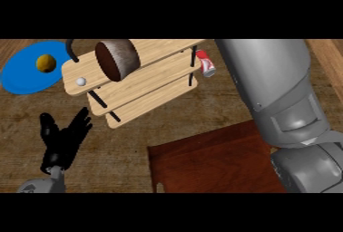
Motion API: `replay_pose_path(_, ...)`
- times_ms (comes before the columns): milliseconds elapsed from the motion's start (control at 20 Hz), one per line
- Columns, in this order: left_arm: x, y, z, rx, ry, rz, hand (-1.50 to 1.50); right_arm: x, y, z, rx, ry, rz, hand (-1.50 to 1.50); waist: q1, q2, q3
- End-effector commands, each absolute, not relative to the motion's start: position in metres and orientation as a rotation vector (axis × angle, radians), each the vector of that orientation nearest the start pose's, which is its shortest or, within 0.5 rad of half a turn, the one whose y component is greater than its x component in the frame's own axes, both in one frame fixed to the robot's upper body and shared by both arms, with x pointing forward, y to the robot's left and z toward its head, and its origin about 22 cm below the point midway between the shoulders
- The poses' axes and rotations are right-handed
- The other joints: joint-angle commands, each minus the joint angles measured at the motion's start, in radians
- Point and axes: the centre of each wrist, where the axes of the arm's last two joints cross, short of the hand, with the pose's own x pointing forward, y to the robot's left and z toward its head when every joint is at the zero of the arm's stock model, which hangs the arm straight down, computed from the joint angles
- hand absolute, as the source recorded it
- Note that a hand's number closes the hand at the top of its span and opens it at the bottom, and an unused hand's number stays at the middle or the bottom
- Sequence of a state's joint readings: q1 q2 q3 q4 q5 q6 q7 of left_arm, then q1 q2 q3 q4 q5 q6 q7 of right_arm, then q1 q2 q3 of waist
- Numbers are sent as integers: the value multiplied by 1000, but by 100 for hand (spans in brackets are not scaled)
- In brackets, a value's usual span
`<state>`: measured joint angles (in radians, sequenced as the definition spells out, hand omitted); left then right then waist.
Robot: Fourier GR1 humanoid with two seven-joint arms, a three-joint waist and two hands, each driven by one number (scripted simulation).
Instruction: Pick the cupcake from the tray and place it in the tiered shelf
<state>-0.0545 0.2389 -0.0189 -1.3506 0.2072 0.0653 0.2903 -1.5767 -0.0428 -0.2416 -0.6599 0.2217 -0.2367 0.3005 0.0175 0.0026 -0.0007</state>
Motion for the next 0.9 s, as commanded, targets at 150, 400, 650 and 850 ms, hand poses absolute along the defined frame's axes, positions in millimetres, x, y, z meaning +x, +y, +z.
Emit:
replay_pose_path(150, 241, 282, -35, 58, -1109, 52, 0, 444, -104, 372, -252, -1853, 5, -150, -2, 1, 0)
replay_pose_path(400, 248, 283, -32, 106, -1117, 39, 0, 457, -167, 352, -255, -1782, -136, -150, -8, 2, 0)
replay_pose_path(650, 245, 294, -30, 103, -1113, 28, 0, 455, -242, 345, -200, -1778, -114, -150, -11, -1, 1)
replay_pose_path(850, 253, 292, -40, 94, -1103, 50, 0, 449, -269, 344, -174, -1806, -79, -150, -21, -1, 1)
